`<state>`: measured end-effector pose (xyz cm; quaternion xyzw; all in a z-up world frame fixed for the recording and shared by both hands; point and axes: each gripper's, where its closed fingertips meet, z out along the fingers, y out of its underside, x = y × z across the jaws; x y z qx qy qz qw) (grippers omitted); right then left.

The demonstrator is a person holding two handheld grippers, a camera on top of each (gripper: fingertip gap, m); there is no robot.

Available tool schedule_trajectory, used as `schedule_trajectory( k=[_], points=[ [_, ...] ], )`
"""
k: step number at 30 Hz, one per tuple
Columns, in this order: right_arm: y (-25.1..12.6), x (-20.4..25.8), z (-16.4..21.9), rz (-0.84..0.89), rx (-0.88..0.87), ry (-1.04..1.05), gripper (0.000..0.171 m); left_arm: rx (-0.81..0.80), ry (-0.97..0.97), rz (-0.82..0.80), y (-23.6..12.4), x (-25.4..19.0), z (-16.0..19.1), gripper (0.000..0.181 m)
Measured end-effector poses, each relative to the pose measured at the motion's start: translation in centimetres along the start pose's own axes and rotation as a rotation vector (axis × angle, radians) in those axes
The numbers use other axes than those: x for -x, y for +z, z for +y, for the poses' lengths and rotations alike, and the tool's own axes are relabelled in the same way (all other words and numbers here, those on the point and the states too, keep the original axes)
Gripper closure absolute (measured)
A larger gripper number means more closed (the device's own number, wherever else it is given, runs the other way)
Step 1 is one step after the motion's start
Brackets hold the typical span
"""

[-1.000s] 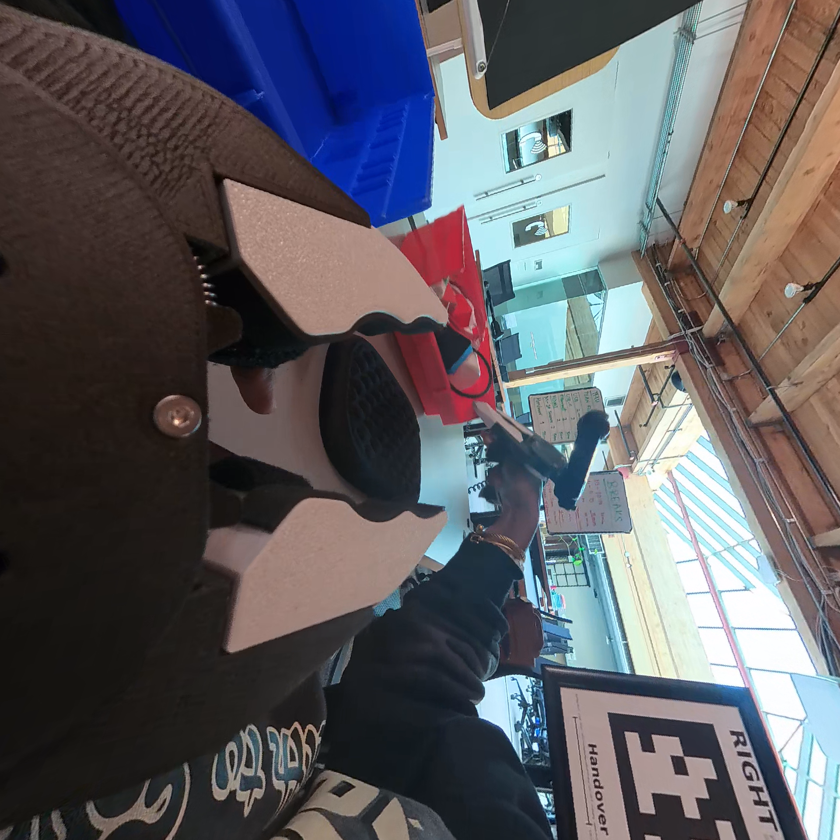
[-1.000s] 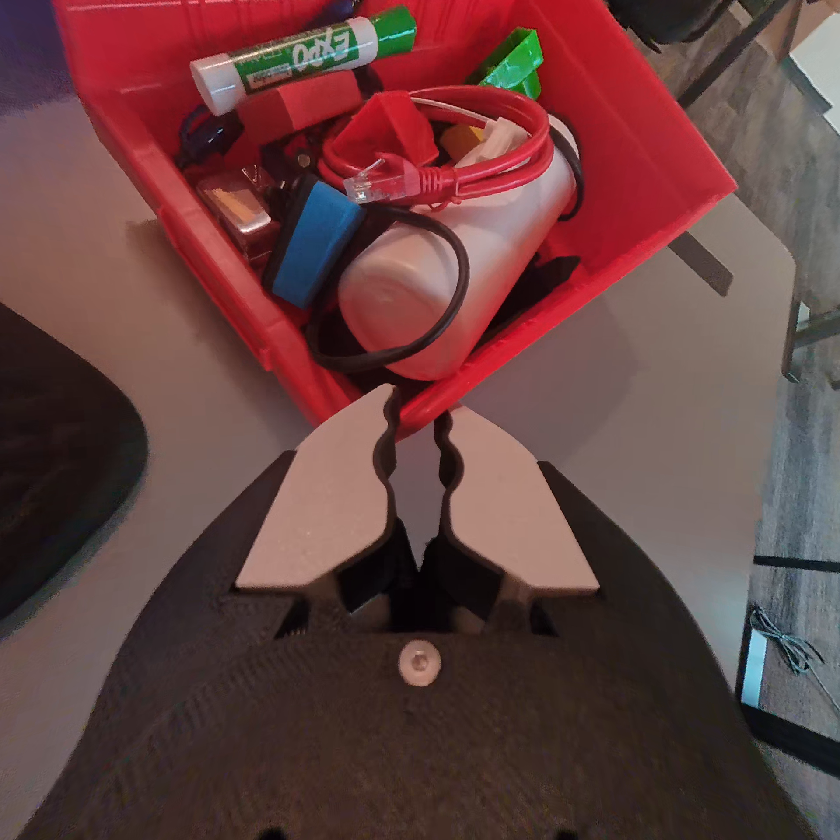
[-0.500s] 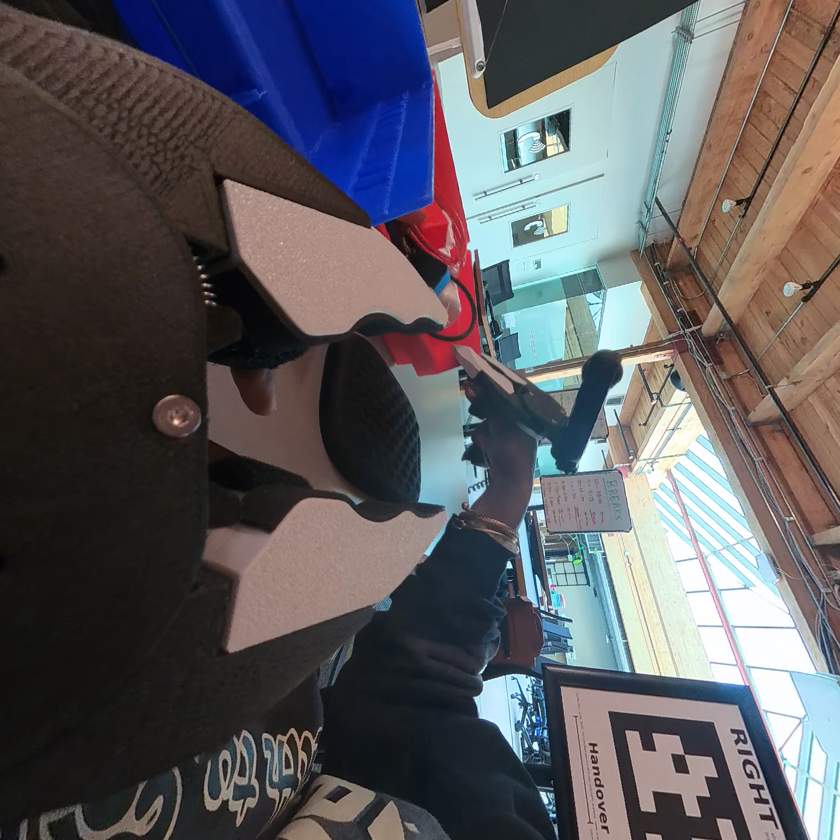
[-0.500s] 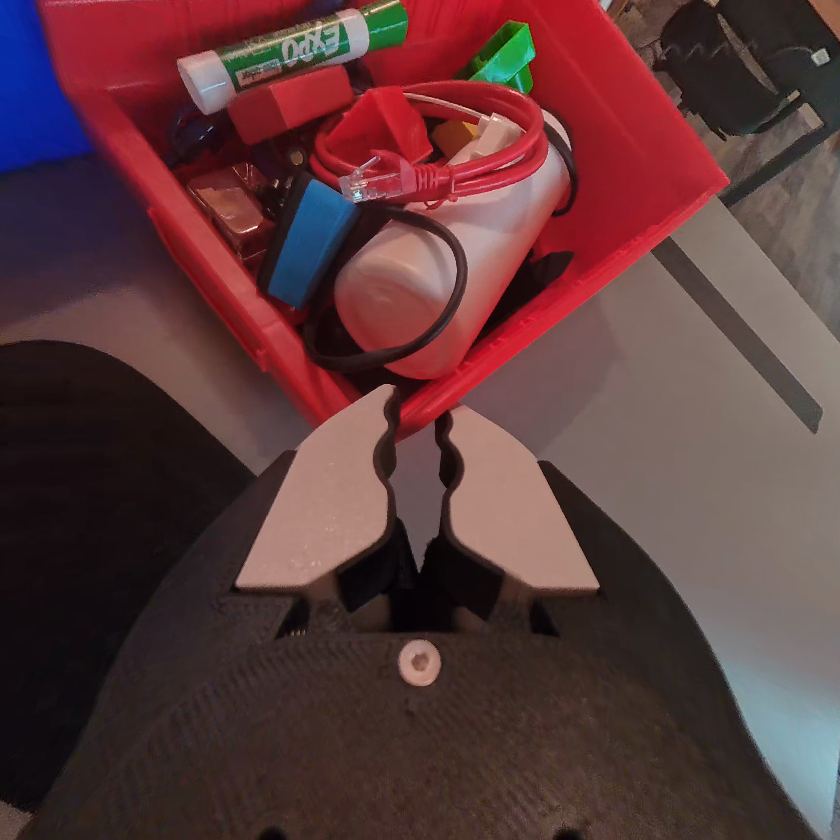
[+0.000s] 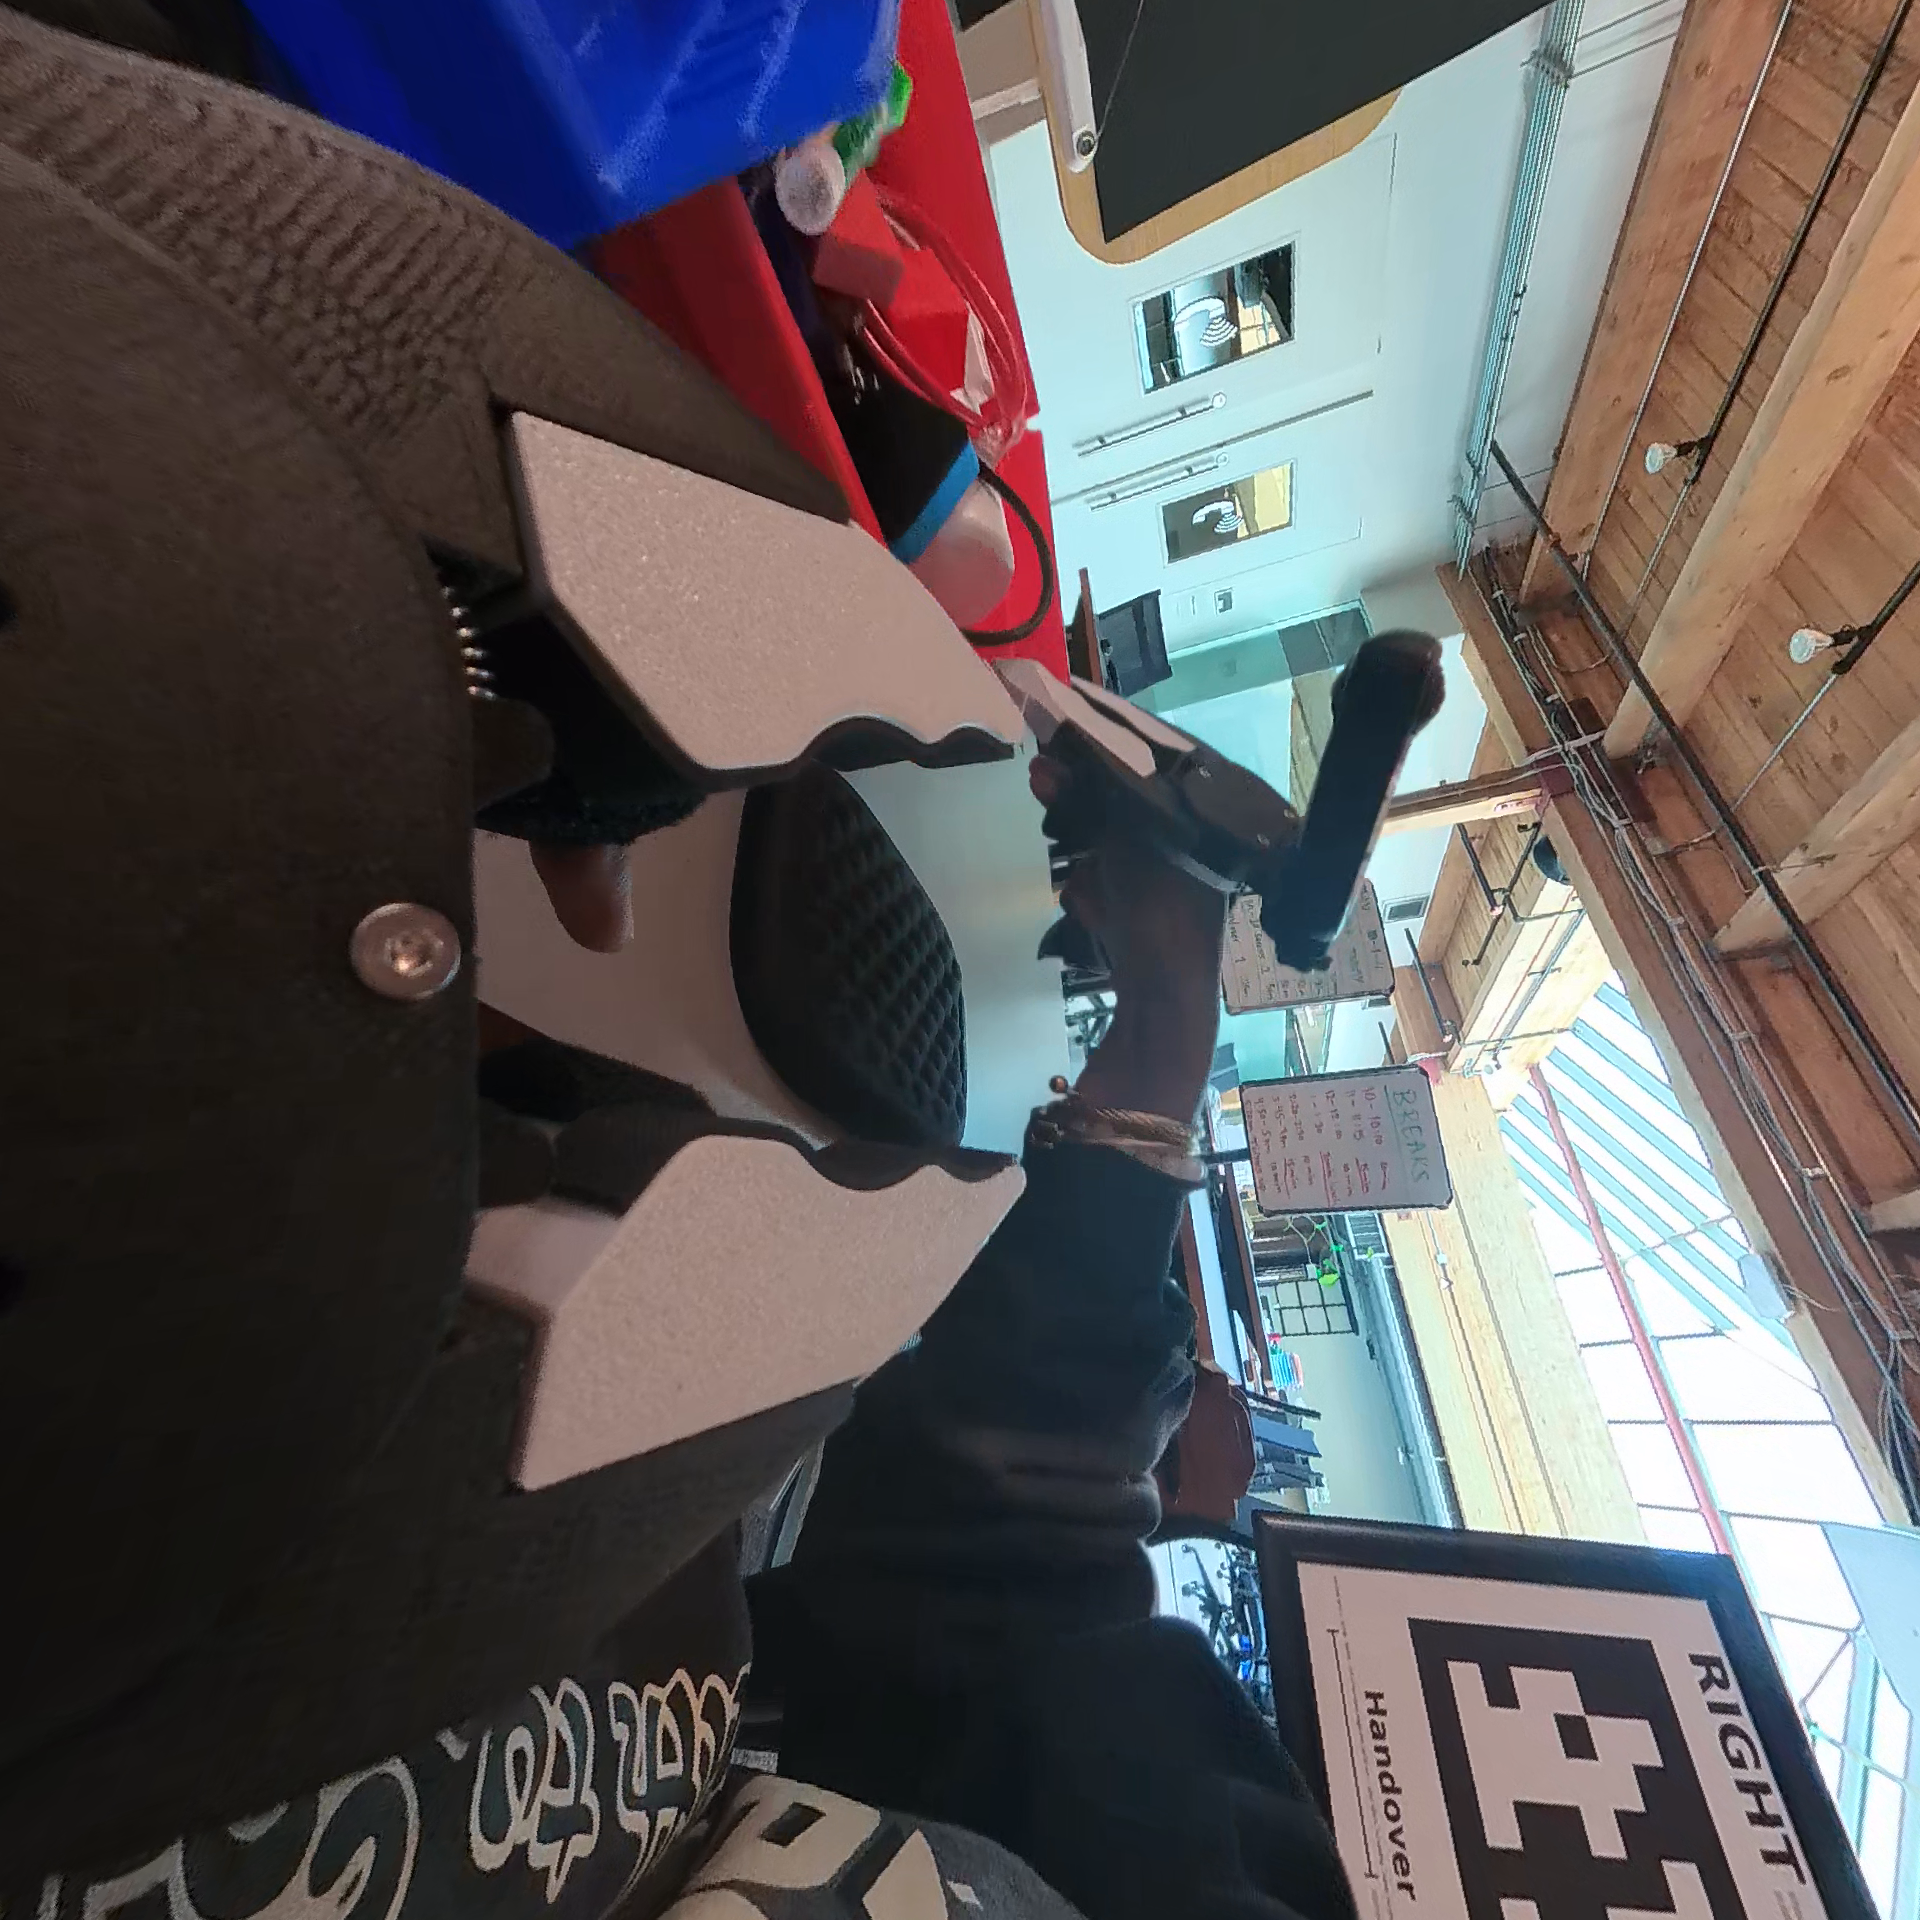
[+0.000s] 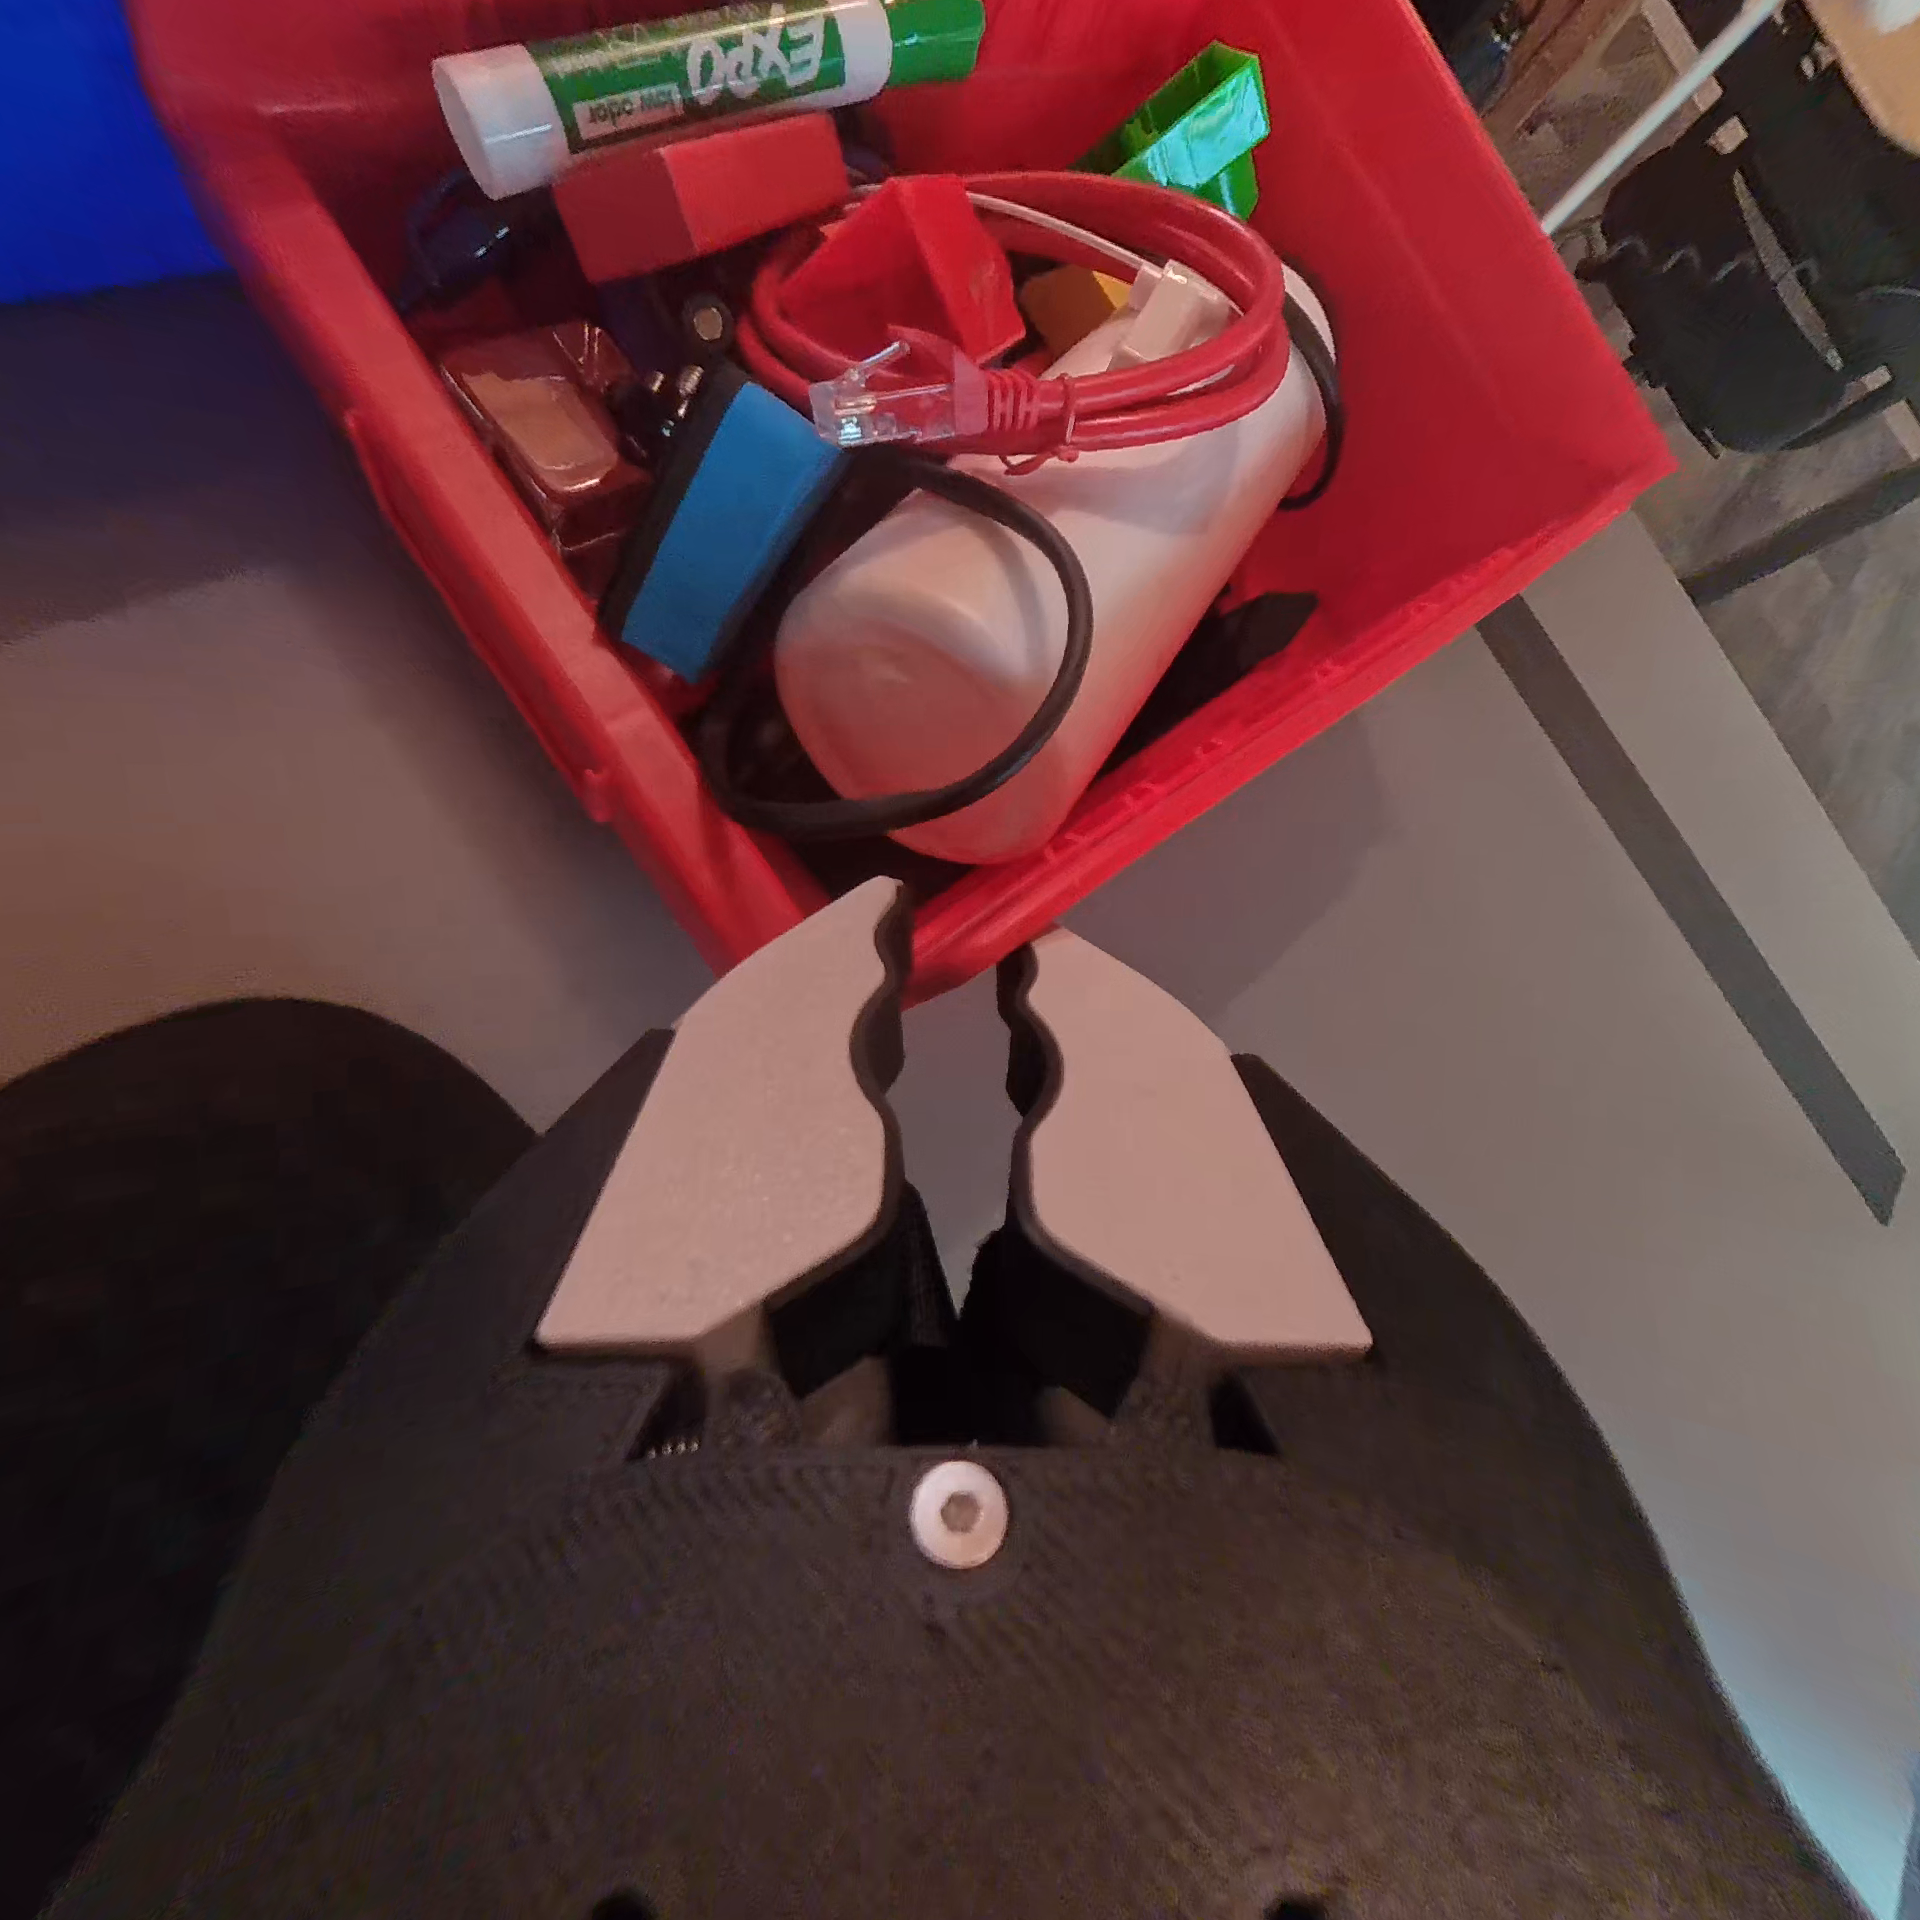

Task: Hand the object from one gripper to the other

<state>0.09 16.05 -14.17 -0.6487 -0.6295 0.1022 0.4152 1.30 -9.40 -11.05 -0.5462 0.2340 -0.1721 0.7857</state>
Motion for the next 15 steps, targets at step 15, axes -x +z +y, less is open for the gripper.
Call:
schedule_trajectory(
  k=[15],
  points=[
    [5.3, 3.8, -7.3, -0.06, -0.018, -0.071, 0.155, 0.005, 0.006, 0.012, 0.0, -0.2, 0.1, 0.112]
  ],
)
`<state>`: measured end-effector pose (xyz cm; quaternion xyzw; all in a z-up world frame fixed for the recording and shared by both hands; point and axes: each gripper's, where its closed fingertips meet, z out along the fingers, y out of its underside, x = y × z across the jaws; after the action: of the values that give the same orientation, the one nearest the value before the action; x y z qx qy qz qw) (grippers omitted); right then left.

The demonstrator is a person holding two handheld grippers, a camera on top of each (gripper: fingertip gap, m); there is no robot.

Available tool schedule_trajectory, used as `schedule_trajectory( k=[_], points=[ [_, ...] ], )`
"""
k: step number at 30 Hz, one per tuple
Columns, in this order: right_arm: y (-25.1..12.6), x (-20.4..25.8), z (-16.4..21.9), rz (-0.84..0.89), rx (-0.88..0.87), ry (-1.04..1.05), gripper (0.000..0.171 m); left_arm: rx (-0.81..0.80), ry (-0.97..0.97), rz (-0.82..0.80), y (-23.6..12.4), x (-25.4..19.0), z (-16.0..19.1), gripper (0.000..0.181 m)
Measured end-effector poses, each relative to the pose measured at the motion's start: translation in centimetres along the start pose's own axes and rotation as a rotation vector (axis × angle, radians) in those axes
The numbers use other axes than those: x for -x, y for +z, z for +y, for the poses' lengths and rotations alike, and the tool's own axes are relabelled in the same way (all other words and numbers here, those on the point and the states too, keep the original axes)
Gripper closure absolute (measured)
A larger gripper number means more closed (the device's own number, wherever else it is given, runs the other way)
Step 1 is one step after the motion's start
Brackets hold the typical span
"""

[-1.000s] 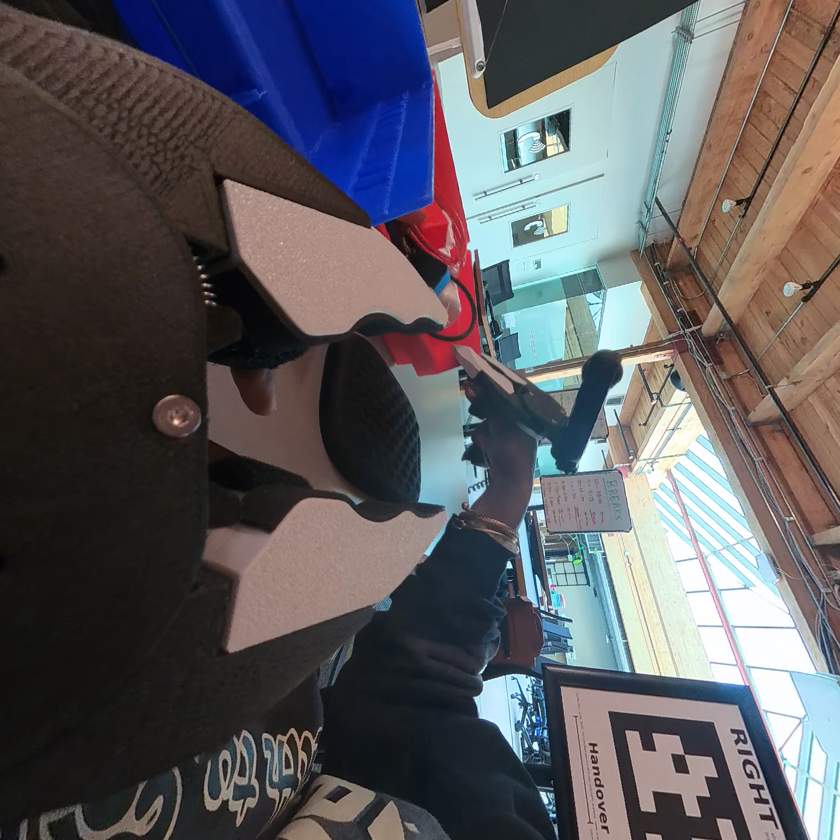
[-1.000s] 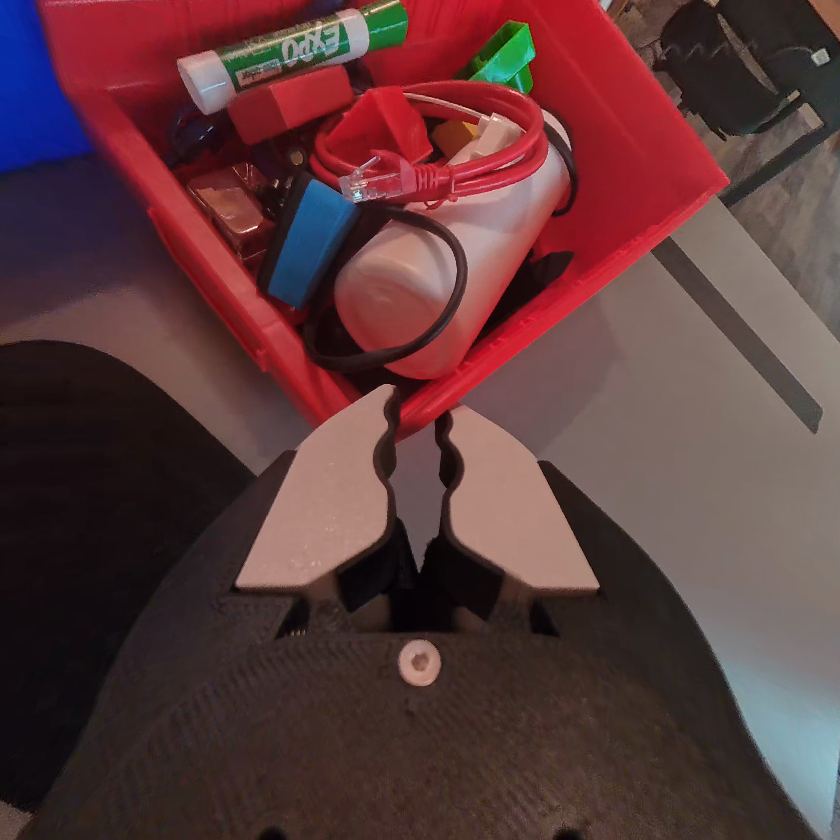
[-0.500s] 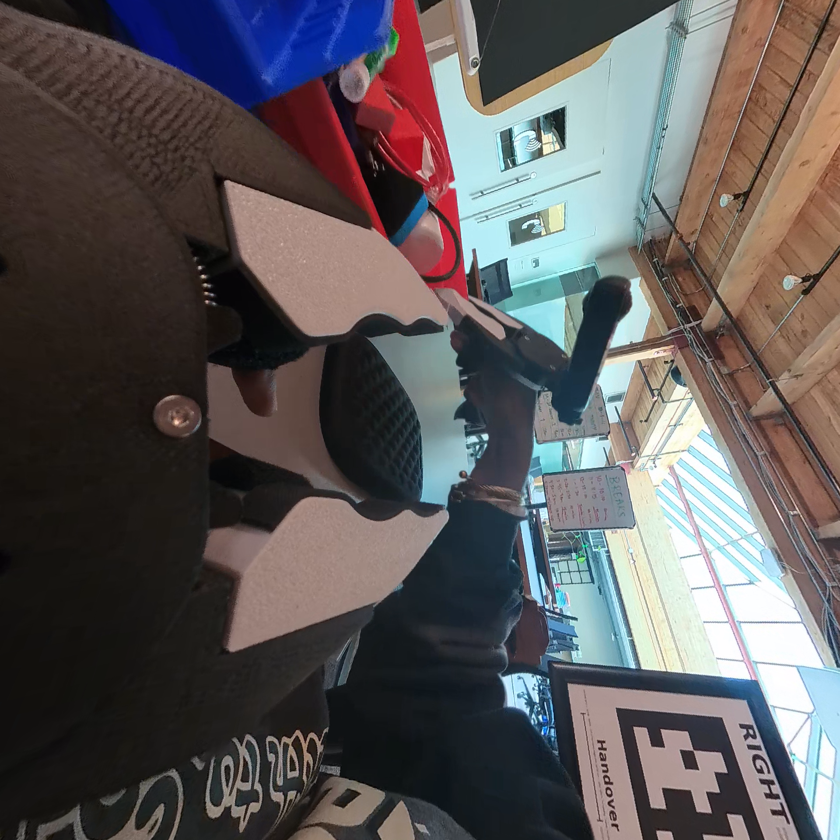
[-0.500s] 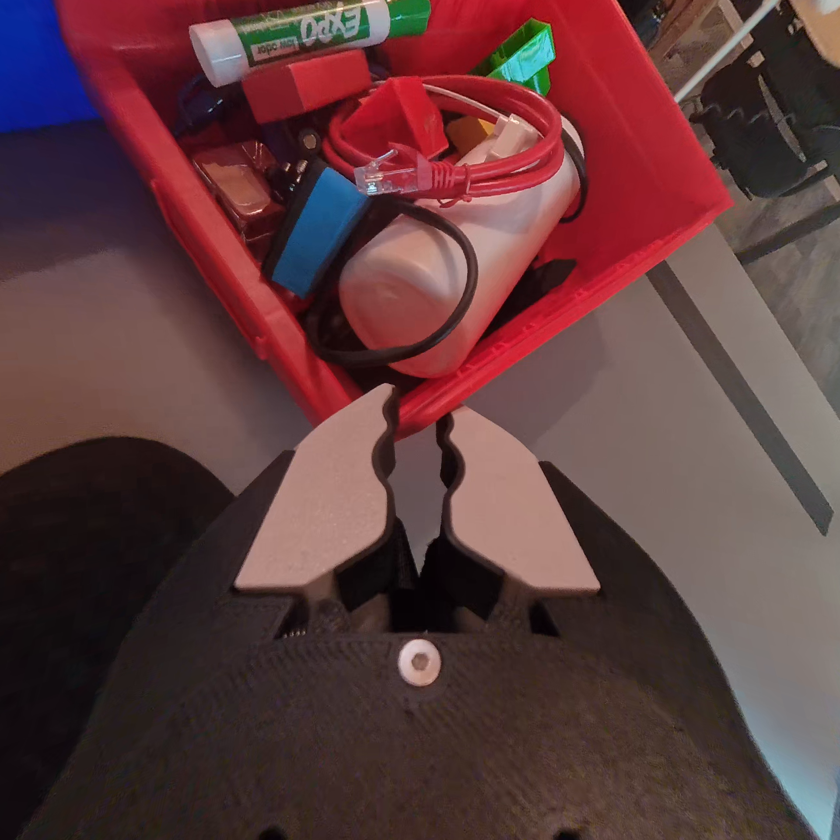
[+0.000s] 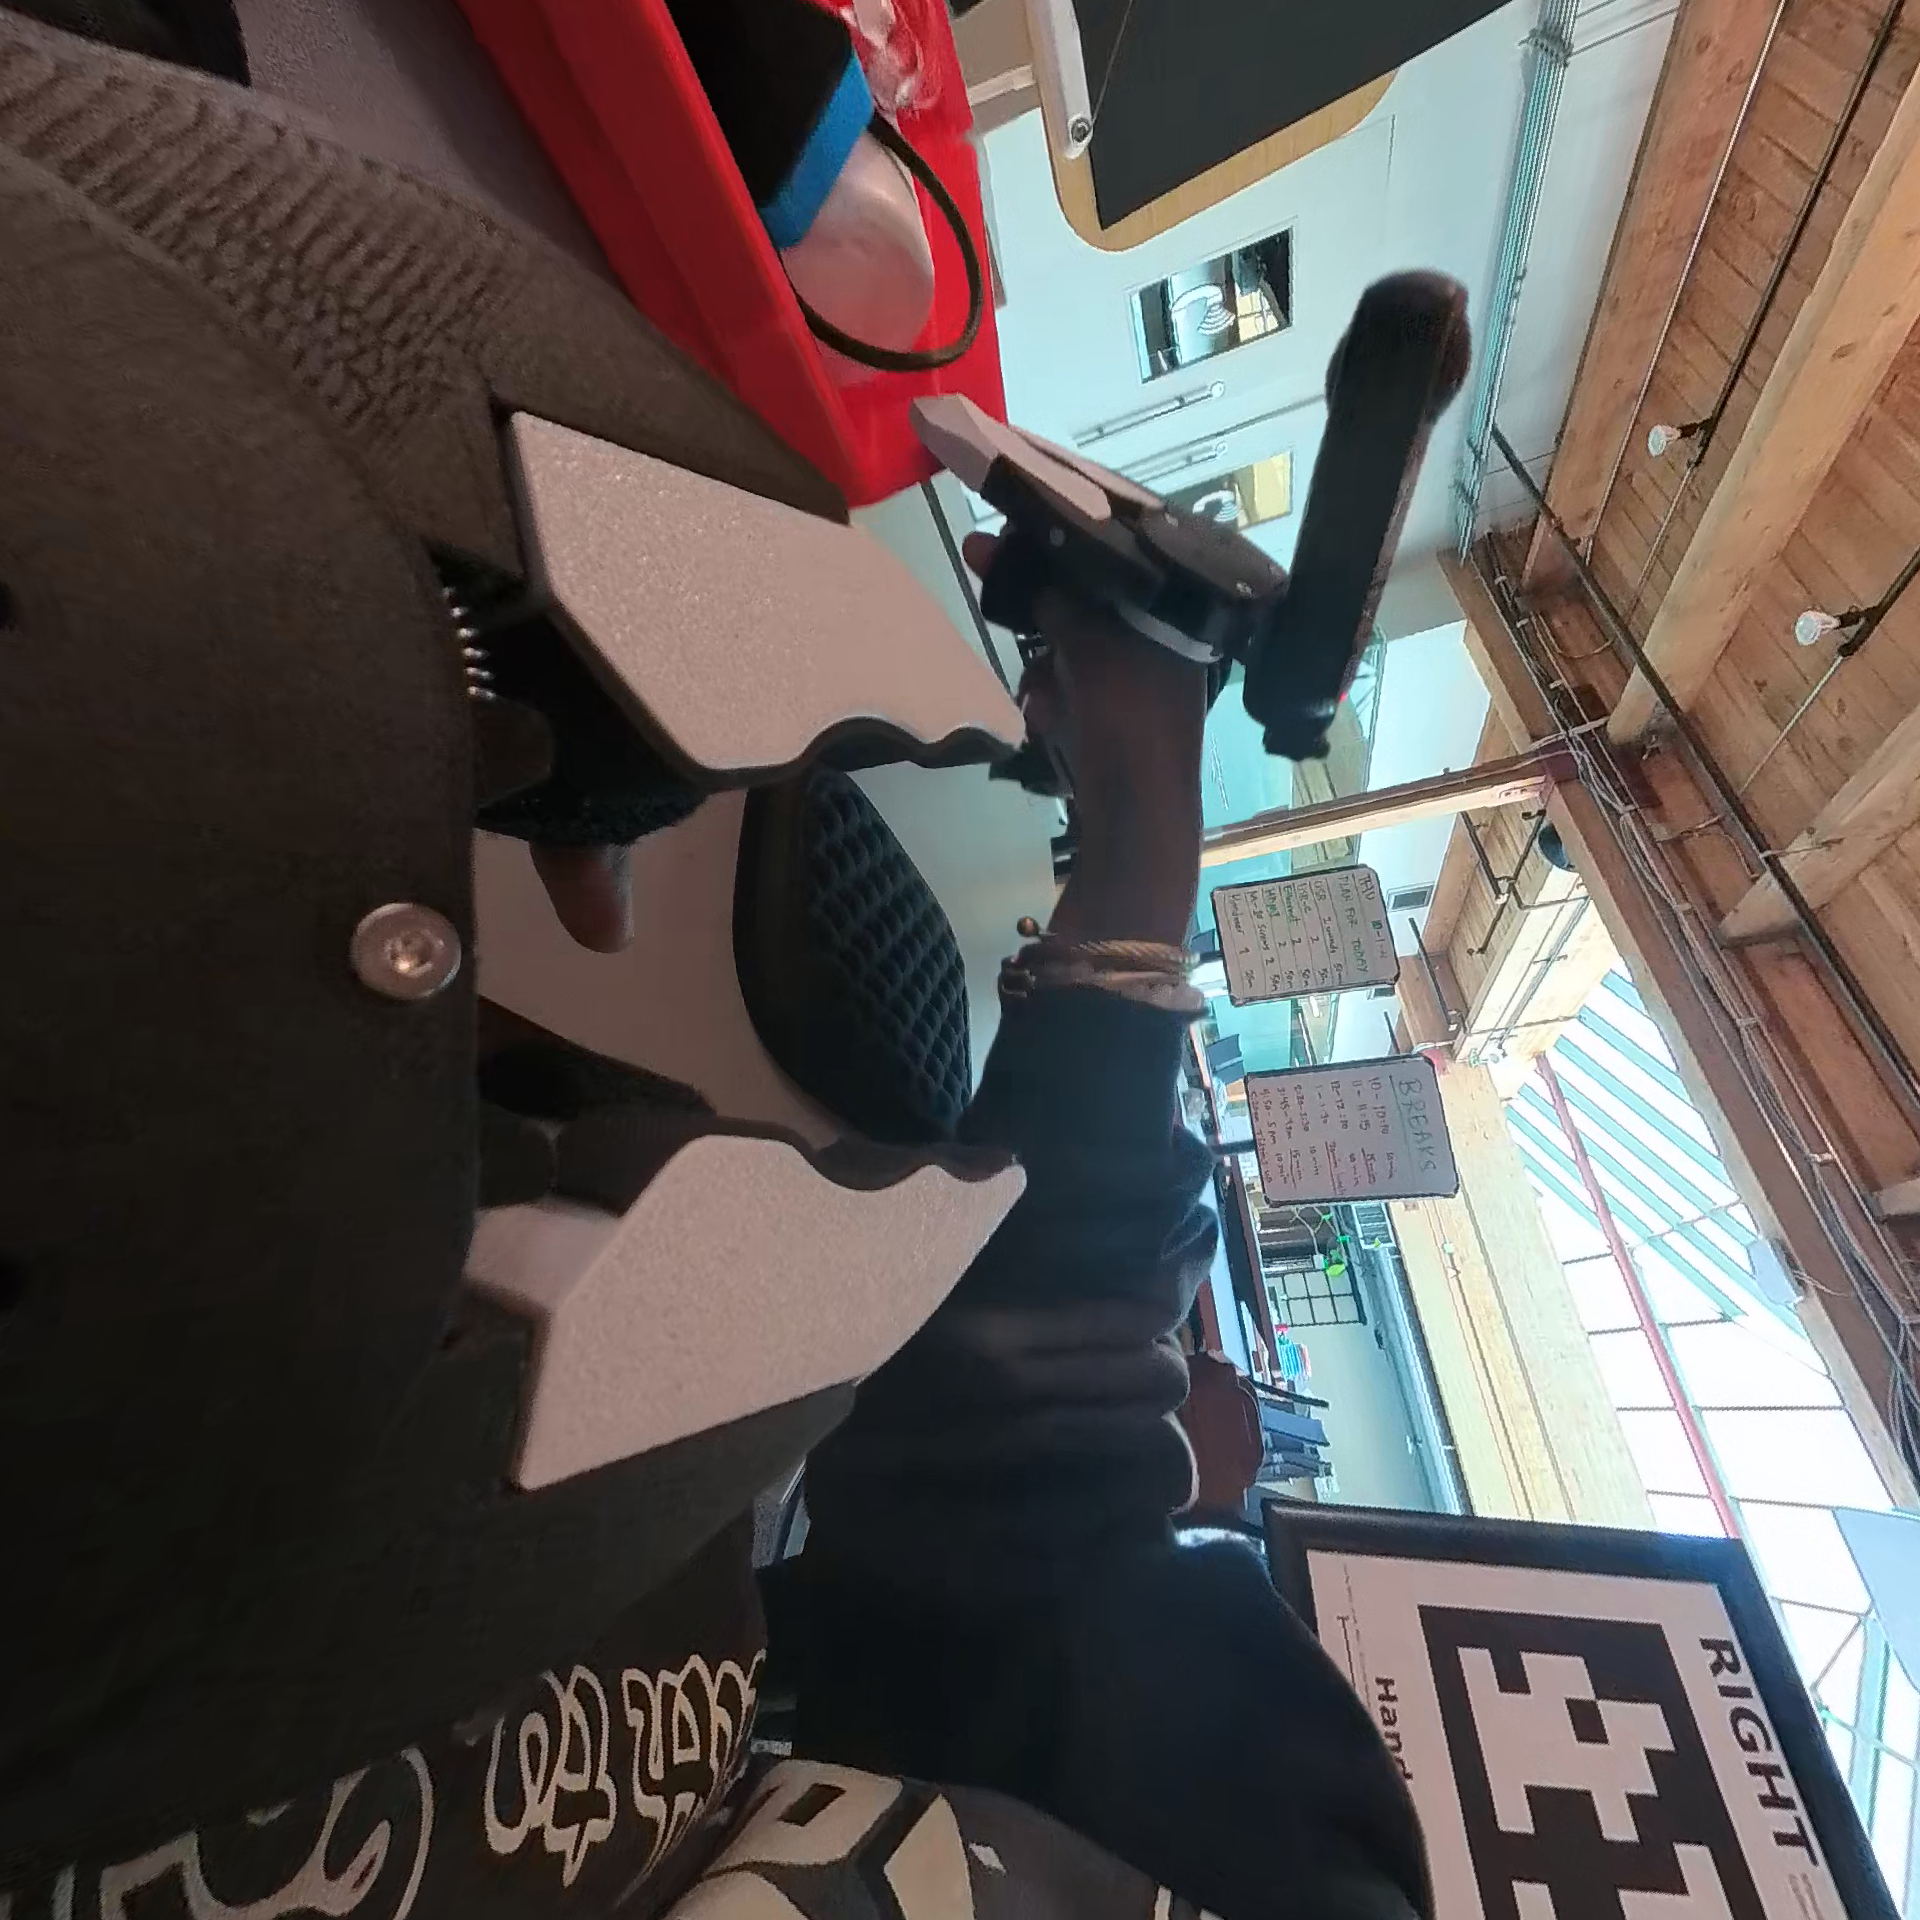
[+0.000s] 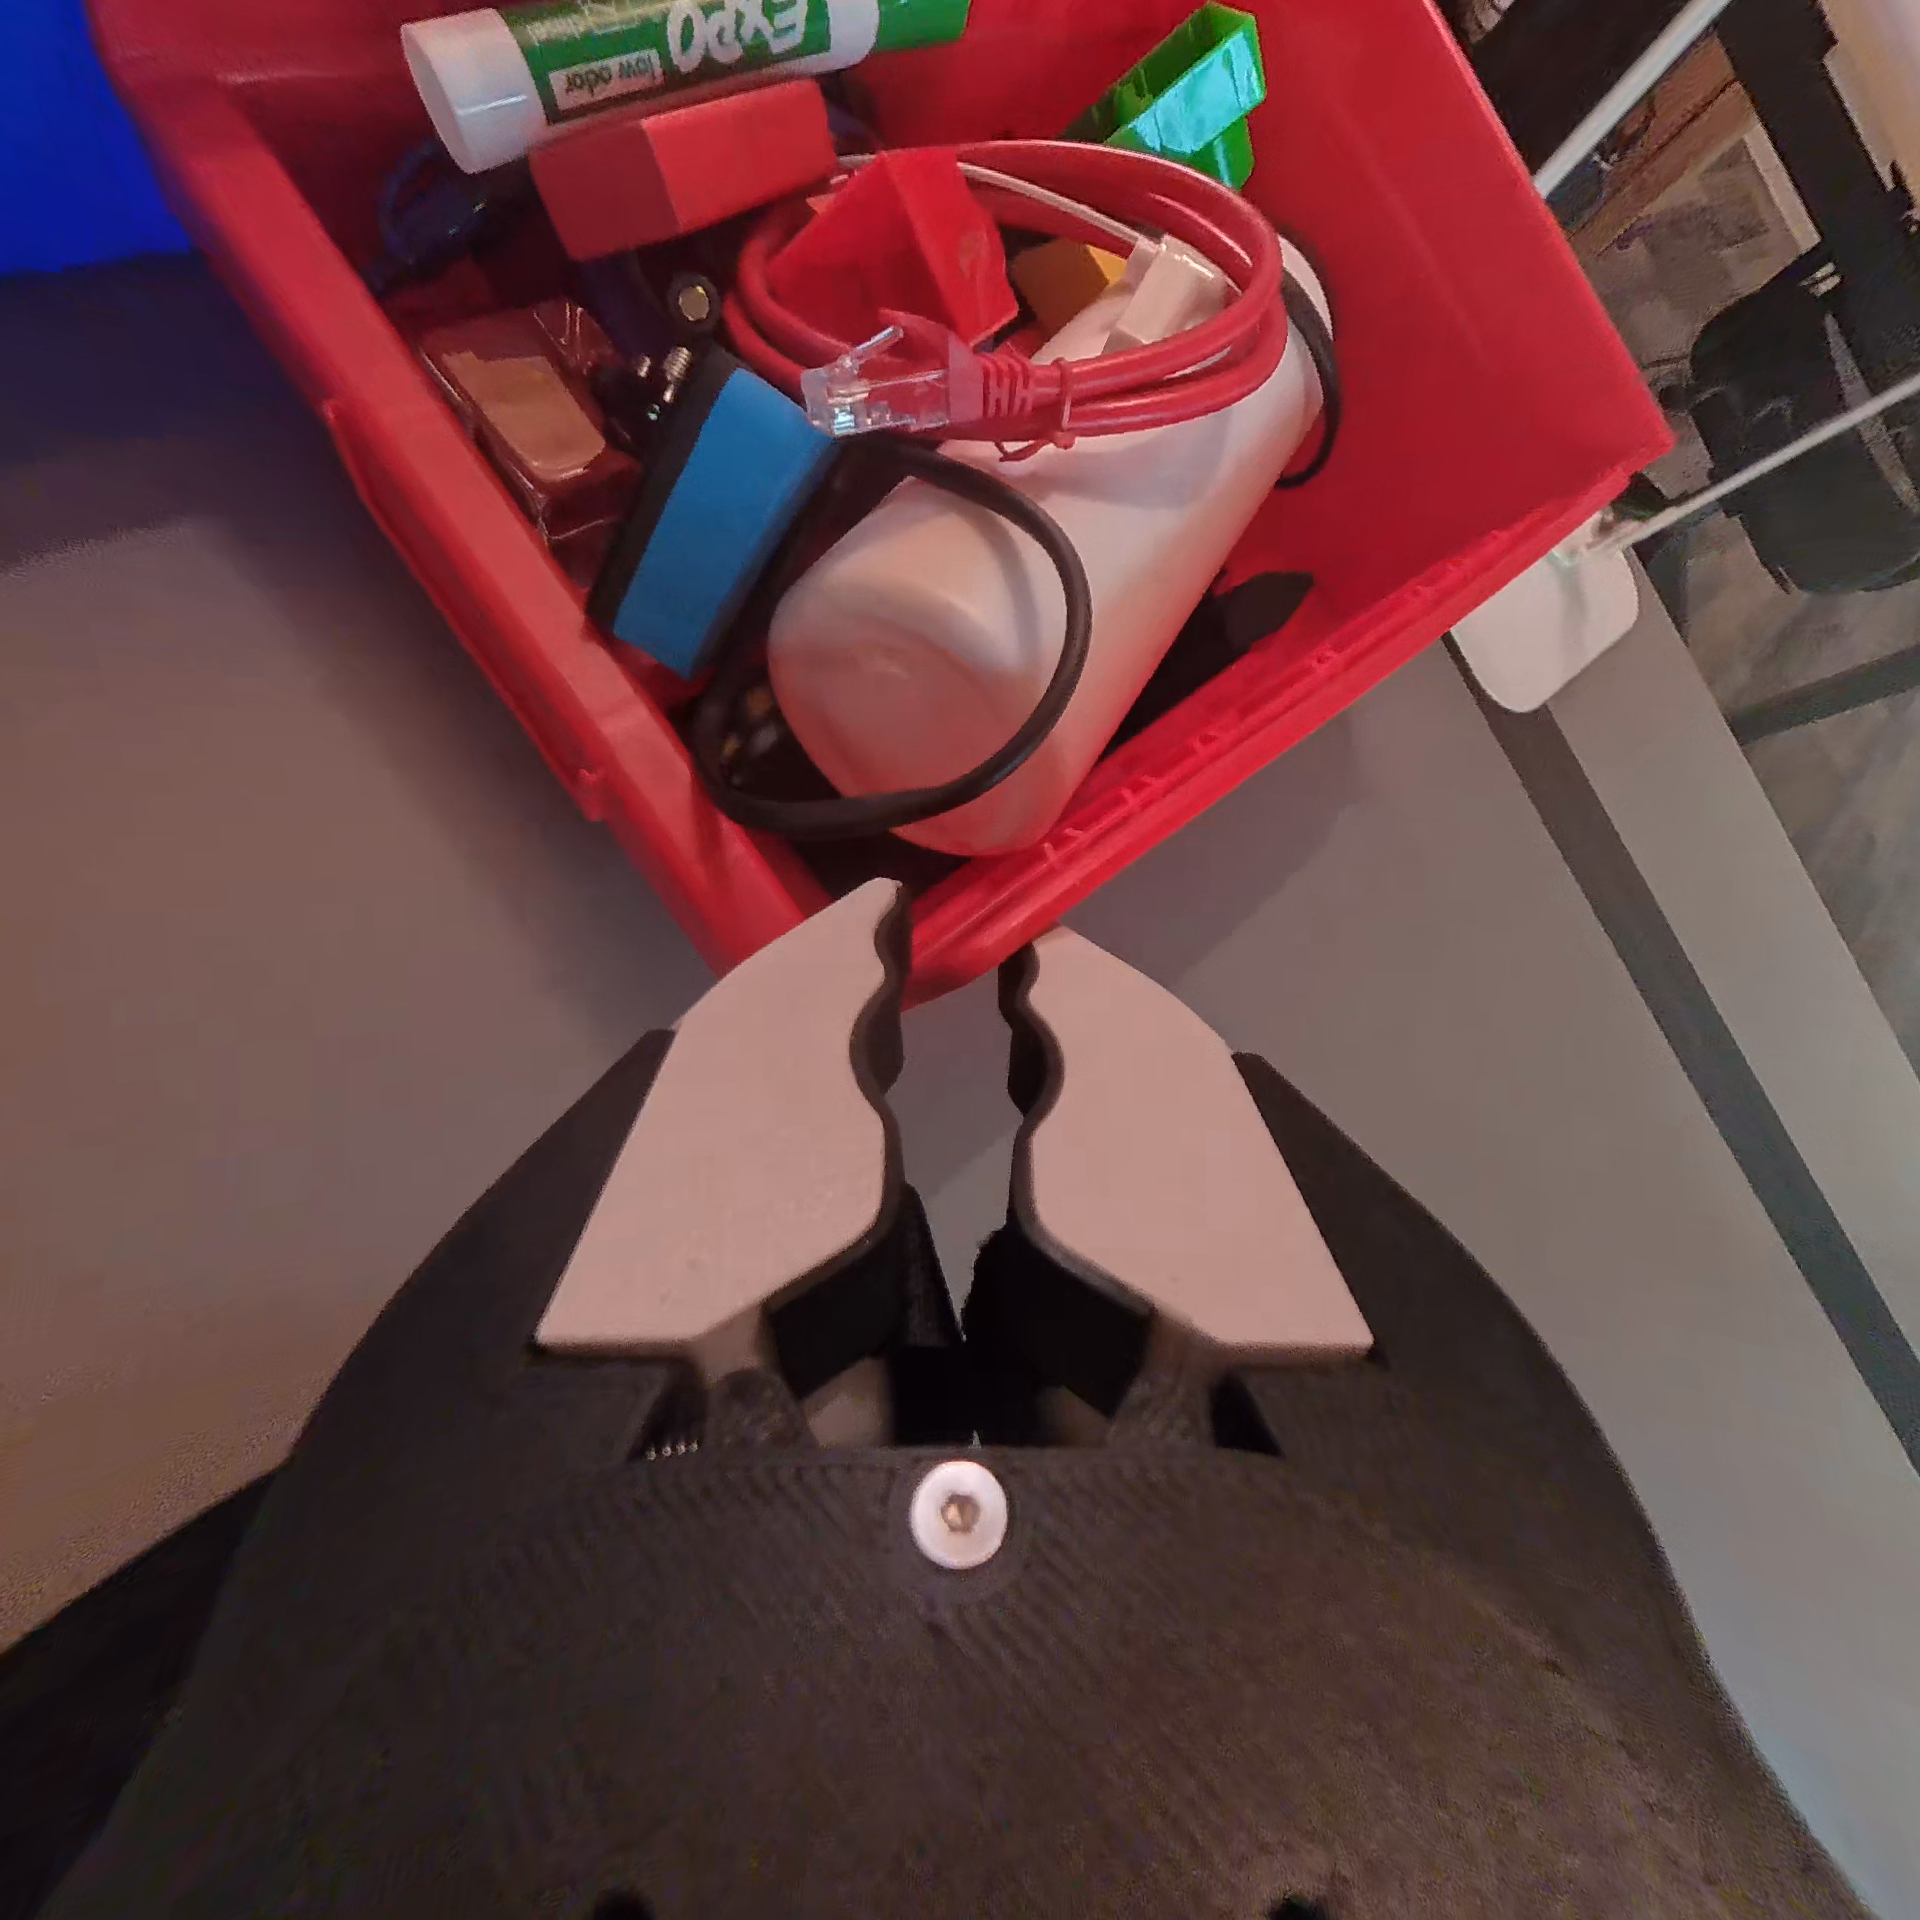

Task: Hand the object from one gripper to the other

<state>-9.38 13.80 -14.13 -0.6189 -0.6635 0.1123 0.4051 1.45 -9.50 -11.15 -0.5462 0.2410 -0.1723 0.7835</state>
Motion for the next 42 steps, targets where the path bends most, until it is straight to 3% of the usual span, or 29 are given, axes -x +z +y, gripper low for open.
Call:
schedule_trajectory(
  k=[18, 23, 29, 32, 37, 42],
  points=[
    [3.9, 1.3, -4.6, -0.043, -0.03, -0.01, 0.156, 0.025, 0.021, 0.024, 0.2, -0.5, 0.3, 0.112],
    [3.6, 1.9, -4.7, -0.111, -0.062, 0.048, 0.143, 0.017, 0.004, 0.025, 0.1, -0.4, 0.2, 0.112],
    [-2.7, 3.6, -6.3, -0.272, -0.315, 0.213, 0.099, -0.036, -0.09, -0.014, -0.8, 1.2, -1.2, 0.112],
    [-7.4, 4.6, -5.4, -0.327, -0.483, 0.25, 0.096, -0.031, -0.111, -0.044, -1.9, 2.6, -2.3, 0.112],
    [-12.9, 7.2, 0.4, -0.428, -0.625, 0.329, 0.101, 0.245, -0.057, -0.124, -6.5, 7.3, -3.1, 0.113],
    [-15.3, 8.6, 5.1, -0.42, -0.718, 0.376, 0.101, 0.662, 0.145, -0.338, -15.0, 15.0, -2.6, 0.113]
  ],
)
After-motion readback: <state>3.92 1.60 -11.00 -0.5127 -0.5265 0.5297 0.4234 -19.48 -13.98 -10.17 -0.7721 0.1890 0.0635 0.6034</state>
